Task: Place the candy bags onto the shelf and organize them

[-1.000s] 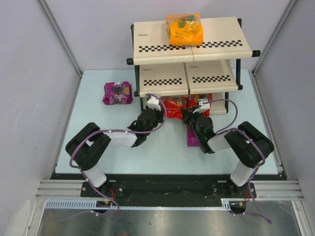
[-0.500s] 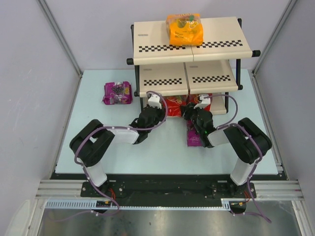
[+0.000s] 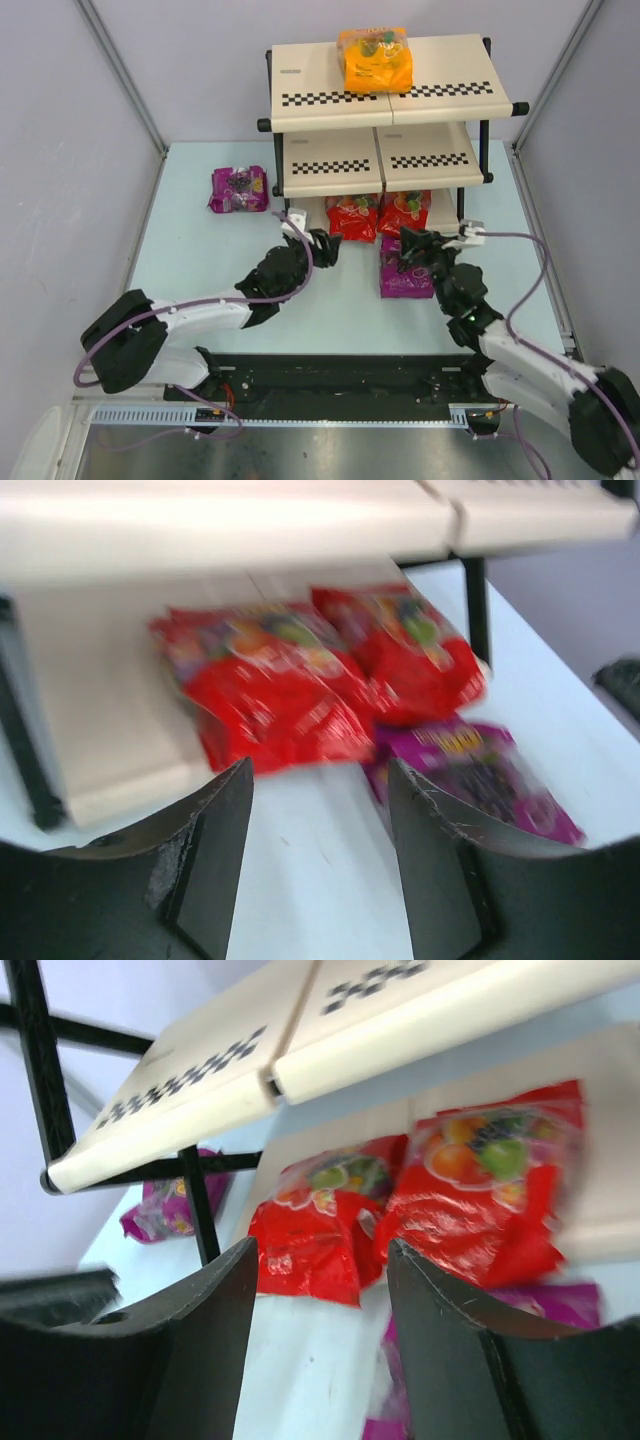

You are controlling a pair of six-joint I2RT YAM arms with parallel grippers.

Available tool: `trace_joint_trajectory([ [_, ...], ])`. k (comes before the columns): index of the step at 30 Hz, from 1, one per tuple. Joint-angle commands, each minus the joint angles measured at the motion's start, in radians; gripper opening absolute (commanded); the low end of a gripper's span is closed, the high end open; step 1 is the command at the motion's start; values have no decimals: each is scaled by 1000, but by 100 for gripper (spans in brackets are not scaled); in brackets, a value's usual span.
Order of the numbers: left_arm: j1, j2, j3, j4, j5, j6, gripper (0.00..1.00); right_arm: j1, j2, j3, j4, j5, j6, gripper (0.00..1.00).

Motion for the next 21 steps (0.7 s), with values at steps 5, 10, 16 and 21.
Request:
trace_joint_trajectory([
  [5, -241, 223, 48, 8, -47, -160, 59, 17, -530, -141, -648, 190, 244, 61],
  [10, -274, 374, 137, 58, -10, -228, 59, 16, -616, -160, -843, 194, 352, 62],
  [16, -297, 414, 195, 64, -8, -232, 58, 19, -578, -154, -934, 213, 436, 62],
  [21, -303, 423, 224, 65, -1, -239, 59, 16, -513, -154, -902, 196, 461, 62],
])
